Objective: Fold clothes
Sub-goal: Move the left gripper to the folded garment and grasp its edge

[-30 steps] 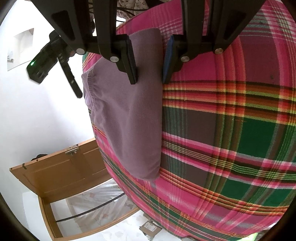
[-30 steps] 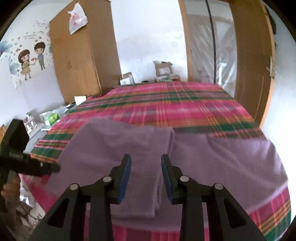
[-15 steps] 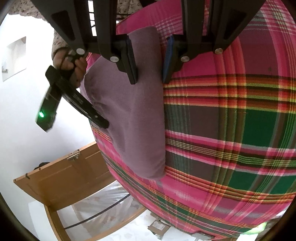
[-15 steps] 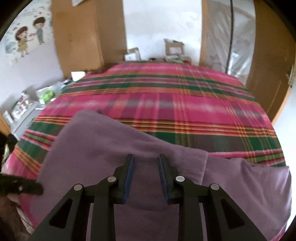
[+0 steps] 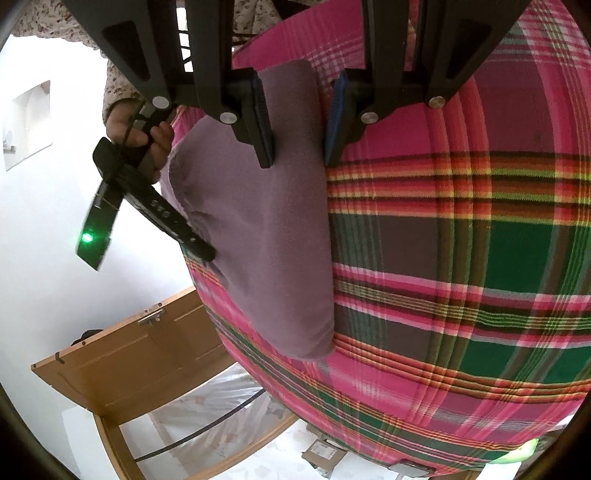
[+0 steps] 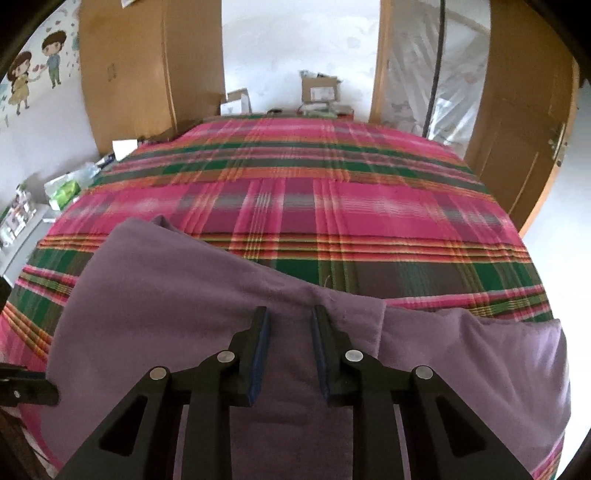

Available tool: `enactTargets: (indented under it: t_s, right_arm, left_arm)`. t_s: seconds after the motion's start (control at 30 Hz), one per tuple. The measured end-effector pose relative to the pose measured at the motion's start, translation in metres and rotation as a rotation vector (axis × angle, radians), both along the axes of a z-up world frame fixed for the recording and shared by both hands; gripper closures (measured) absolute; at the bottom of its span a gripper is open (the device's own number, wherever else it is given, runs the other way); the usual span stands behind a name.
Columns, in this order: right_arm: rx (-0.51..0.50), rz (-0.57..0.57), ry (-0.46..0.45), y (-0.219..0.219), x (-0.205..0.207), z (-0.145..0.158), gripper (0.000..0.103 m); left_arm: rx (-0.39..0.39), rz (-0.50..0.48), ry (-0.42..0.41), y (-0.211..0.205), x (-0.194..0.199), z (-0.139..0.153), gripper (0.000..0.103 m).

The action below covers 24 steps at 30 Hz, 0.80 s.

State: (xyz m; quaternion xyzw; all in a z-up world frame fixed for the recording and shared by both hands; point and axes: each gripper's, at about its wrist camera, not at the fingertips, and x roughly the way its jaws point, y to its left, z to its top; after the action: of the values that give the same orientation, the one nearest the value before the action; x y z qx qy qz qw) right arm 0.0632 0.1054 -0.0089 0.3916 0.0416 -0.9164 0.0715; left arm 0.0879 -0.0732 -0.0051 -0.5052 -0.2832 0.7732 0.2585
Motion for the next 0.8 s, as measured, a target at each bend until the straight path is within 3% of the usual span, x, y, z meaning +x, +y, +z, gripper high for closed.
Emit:
enactTargets:
  t_s: [0.23, 0.63, 0.8]
  right_arm:
    - [-0.053, 0.097, 0.106, -0.006, 0.052, 0.022, 0.078]
    - [-0.157, 0.265, 0.077, -0.035, 0.106, 0.003, 0.076]
    - [-0.141, 0.368, 0.102, -0.06, 0.123, -0.003, 0.064]
  left_arm:
    - [0.018, 0.007, -0.012, -0.003, 0.01, -0.001, 0.075]
    - [0.061, 0.005, -0.047, 0.0, 0.008, -0.007, 0.074]
    - [0.083, 0.003, -0.051, 0.001, 0.007, -0.009, 0.075]
